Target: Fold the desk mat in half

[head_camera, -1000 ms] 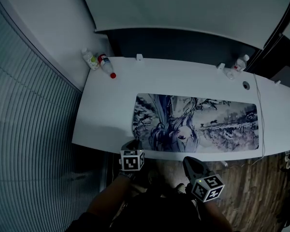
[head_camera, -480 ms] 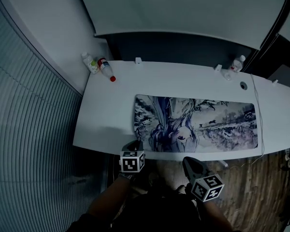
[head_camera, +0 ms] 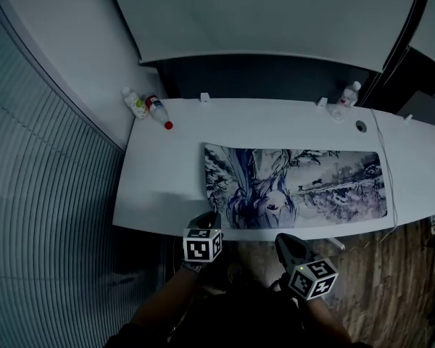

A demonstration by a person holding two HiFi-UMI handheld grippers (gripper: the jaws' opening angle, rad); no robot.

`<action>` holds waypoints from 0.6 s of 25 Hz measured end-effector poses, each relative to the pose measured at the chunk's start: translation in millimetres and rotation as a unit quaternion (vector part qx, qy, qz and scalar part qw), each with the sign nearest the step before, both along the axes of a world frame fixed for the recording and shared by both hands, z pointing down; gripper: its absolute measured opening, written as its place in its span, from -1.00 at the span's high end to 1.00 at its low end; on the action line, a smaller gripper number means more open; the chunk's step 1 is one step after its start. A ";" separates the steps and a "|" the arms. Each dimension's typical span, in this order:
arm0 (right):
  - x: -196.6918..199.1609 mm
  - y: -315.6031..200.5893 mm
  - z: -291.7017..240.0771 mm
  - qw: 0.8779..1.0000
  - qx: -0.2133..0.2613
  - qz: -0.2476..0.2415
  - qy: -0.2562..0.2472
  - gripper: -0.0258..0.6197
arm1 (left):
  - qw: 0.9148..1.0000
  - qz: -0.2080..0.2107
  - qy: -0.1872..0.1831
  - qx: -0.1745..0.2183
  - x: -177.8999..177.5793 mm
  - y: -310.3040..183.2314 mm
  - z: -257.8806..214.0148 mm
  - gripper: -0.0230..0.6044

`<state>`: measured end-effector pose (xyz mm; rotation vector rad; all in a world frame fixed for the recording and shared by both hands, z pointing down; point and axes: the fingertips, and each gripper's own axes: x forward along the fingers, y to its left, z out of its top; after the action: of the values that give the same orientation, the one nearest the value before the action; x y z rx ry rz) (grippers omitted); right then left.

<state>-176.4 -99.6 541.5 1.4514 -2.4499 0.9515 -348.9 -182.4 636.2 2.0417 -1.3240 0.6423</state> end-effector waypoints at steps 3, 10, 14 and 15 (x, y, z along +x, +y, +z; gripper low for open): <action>1.5 1.5 -3.8 1.000 0.004 0.004 0.002 0.85 | 1.000 0.012 0.003 0.006 7.6 1.0 -8.1 0.80; 12.5 9.8 -10.8 1.000 0.005 0.012 -0.004 0.85 | 0.999 0.028 0.008 0.014 27.3 4.9 -20.3 0.81; 23.8 15.6 -9.6 1.000 0.012 0.015 -0.006 0.85 | 0.999 0.029 0.013 0.024 41.6 8.3 -23.0 0.81; 28.4 16.5 -8.8 1.000 0.014 0.013 -0.002 0.85 | 0.999 0.027 0.014 0.026 45.7 9.1 -23.8 0.81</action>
<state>-148.0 -83.1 532.6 1.4958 -2.4632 0.9304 -303.2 -173.3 612.5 2.1276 -1.2848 0.6068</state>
